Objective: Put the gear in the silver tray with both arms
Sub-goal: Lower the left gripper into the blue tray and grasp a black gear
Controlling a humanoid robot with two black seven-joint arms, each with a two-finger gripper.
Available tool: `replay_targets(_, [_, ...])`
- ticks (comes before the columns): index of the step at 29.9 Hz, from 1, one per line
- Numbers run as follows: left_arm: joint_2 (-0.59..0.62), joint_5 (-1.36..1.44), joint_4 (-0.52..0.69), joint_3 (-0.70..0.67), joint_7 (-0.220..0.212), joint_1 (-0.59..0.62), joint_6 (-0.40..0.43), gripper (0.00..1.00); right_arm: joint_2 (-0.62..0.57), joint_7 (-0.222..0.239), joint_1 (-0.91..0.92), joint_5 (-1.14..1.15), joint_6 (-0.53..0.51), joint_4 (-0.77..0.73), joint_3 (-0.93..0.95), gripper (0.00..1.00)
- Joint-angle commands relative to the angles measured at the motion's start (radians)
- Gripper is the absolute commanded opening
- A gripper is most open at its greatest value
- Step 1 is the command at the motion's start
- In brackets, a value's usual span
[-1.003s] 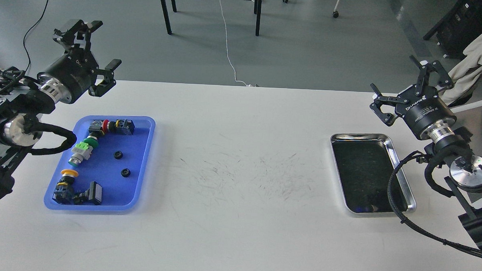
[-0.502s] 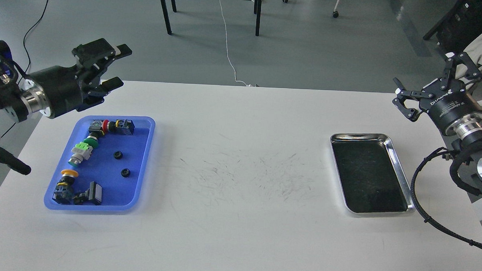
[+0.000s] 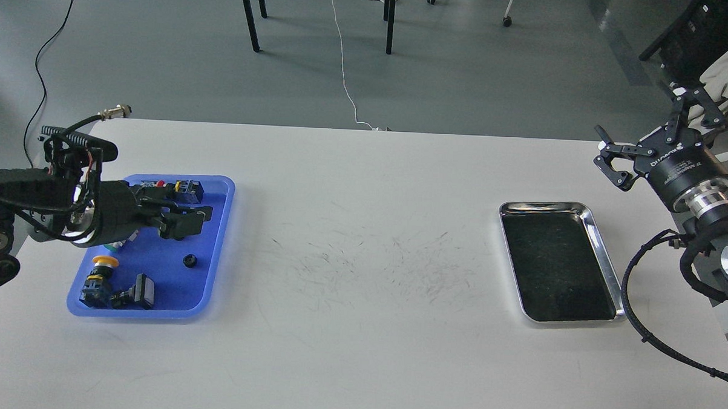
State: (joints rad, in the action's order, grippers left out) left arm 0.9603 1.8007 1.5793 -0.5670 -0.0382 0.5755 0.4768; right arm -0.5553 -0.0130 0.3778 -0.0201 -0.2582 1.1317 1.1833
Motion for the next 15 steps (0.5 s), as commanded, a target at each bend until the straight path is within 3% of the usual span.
replay_targets(1, [-0.054,0.078,-0.065,0.010,0.001,0.000,-0.001,0.98,0.002,-0.001,-0.007,0.000,0.000,-0.001,0.001,0.99])
replay_targets(10, [-0.095,0.161,-0.194,0.093,0.052,0.010,-0.035,0.95,0.002,-0.001,-0.025,0.000,-0.006,-0.004,0.001,0.99])
replay_targets(15, [-0.121,0.206,-0.289,0.128,0.132,0.014,-0.127,0.95,0.002,-0.001,-0.034,0.000,-0.003,-0.004,0.001,0.99])
